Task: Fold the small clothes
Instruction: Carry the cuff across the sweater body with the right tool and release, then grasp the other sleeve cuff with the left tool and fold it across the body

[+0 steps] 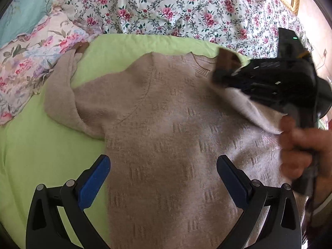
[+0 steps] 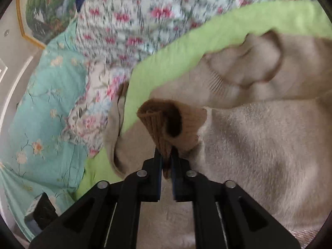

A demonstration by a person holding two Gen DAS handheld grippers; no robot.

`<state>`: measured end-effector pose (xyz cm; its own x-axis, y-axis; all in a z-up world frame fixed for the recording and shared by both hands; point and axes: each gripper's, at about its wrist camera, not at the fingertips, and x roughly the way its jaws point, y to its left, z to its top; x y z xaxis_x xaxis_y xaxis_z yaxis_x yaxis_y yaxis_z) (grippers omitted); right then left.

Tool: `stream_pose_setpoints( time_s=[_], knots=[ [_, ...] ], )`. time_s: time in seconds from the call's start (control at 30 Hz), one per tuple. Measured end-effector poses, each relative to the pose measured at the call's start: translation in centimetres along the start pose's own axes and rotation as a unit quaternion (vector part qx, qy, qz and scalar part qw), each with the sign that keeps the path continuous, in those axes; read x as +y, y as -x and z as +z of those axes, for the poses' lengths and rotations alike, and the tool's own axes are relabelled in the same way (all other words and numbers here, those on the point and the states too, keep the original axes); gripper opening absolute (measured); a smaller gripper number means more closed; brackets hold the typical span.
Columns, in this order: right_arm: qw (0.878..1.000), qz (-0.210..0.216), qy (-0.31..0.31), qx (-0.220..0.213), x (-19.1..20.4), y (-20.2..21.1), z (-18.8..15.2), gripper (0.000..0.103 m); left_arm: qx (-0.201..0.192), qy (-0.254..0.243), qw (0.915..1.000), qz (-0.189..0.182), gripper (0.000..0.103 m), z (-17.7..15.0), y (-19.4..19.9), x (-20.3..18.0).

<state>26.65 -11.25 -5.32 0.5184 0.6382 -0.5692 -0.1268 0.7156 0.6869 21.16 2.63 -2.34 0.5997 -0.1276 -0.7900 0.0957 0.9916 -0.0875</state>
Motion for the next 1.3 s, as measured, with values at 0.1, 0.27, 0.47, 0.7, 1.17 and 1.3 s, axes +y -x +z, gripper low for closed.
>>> stream_pose_setpoints(
  time_s=[0.1,0.27,0.47,0.7,1.17,1.3],
  knots=[
    [1.0,0.005,-0.013,0.014,-0.6,-0.7,-0.2,0.036,0.003,0.005,0.9998,-0.018,0.102,0.7,-1.5,-0.2],
    [0.999,0.014,-0.013,-0.032,-1.2,4.1,-0.5,0.054,0.023,0.026,0.997,-0.069,0.102,2.7,-5.6,-1.7],
    [0.992,-0.029,-0.028,-0.121,-4.5,14.3,-2.5,0.054,0.043,0.074,0.9925,-0.087,0.101,5.5,-10.5,-2.0],
    [0.969,-0.143,-0.048,-0.197,-8.7,22.3,-3.9,0.054,0.009,0.079,0.9874,-0.137,0.008,6.8,-9.2,-1.7],
    [0.962,-0.253,-0.057,-0.085,-17.4,17.0,3.1,0.009,0.018,0.062,0.9907,-0.12,0.012,4.9,-9.2,0.0],
    [0.953,-0.276,-0.046,-0.112,-18.0,19.1,3.8,0.008,0.009,0.037,0.9895,-0.139,0.012,5.3,-8.8,-1.3]
  ],
)
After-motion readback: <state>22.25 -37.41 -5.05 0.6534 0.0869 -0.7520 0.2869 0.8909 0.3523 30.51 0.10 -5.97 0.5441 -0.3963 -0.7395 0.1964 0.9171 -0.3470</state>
